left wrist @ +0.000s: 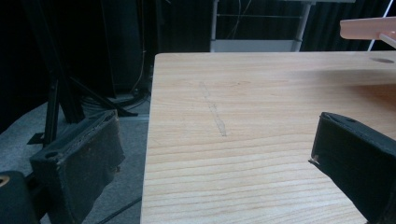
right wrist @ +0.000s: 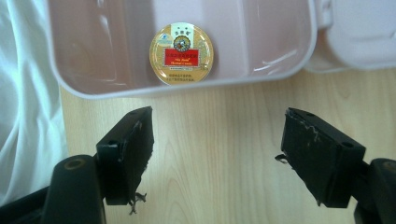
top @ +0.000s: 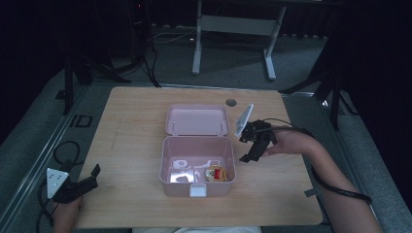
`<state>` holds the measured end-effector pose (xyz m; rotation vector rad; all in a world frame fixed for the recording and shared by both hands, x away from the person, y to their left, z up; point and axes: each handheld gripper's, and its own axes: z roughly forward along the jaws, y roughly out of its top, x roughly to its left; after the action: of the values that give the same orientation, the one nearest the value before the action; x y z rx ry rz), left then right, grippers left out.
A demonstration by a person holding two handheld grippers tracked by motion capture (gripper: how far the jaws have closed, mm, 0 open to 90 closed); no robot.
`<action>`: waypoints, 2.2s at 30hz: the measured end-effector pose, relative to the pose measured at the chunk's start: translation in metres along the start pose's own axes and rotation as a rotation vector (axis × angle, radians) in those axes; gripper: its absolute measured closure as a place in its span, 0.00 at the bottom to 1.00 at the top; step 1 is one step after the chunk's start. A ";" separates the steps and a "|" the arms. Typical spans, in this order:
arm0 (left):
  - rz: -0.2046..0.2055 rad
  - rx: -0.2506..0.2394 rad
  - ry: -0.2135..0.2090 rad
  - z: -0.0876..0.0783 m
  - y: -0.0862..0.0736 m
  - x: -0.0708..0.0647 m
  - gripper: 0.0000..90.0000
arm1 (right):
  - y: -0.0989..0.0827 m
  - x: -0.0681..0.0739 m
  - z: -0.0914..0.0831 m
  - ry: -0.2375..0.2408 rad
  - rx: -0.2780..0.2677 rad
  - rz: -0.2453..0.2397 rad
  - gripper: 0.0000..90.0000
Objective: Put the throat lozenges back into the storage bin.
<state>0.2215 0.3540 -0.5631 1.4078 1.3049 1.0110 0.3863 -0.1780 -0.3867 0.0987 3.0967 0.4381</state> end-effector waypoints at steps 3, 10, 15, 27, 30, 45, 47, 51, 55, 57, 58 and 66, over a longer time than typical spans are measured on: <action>0.000 -0.001 0.002 0.000 0.000 0.000 0.03 | -0.024 -0.010 0.022 -0.024 -0.049 0.081 0.28; -0.001 -0.001 0.001 0.000 0.000 0.000 0.03 | -0.057 -0.027 0.057 -0.032 -0.118 0.208 0.28; -0.001 -0.002 0.001 0.000 0.000 0.000 0.03 | -0.087 -0.038 0.084 -0.110 -0.217 0.319 0.28; -0.002 -0.003 0.002 0.000 0.000 0.000 0.03 | -0.135 -0.044 0.106 -0.271 -0.366 0.479 0.32; -0.001 -0.003 0.003 0.000 0.000 0.000 0.03 | -0.145 -0.042 0.106 -0.329 -0.400 0.518 0.35; 0.000 -0.002 0.003 0.000 0.000 0.000 0.03 | -0.186 -0.020 0.112 -0.491 -0.482 0.692 0.37; -0.001 -0.002 0.003 0.000 0.000 0.000 0.03 | -0.190 -0.017 0.110 -0.517 -0.503 0.711 0.39; -0.001 -0.003 0.005 0.000 0.000 0.000 0.03 | -0.197 -0.012 0.104 -0.568 -0.515 0.746 0.41; 0.000 -0.003 0.004 0.000 0.000 0.000 0.03 | -0.203 -0.004 0.097 -0.603 -0.523 0.786 0.47; 0.000 -0.003 0.005 0.000 0.000 0.000 0.03 | -0.204 -0.002 0.096 -0.610 -0.530 0.792 0.47; 0.000 -0.002 0.005 0.000 0.000 0.000 0.03 | -0.205 0.000 0.095 -0.598 -0.525 0.800 0.47; 0.000 -0.003 0.006 0.000 0.000 0.000 0.03 | -0.210 0.015 0.095 -0.651 -0.520 0.845 0.40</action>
<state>0.2211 0.3536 -0.5631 1.4036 1.3076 1.0179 0.3610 -0.3517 -0.5364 1.2492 2.0895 0.9513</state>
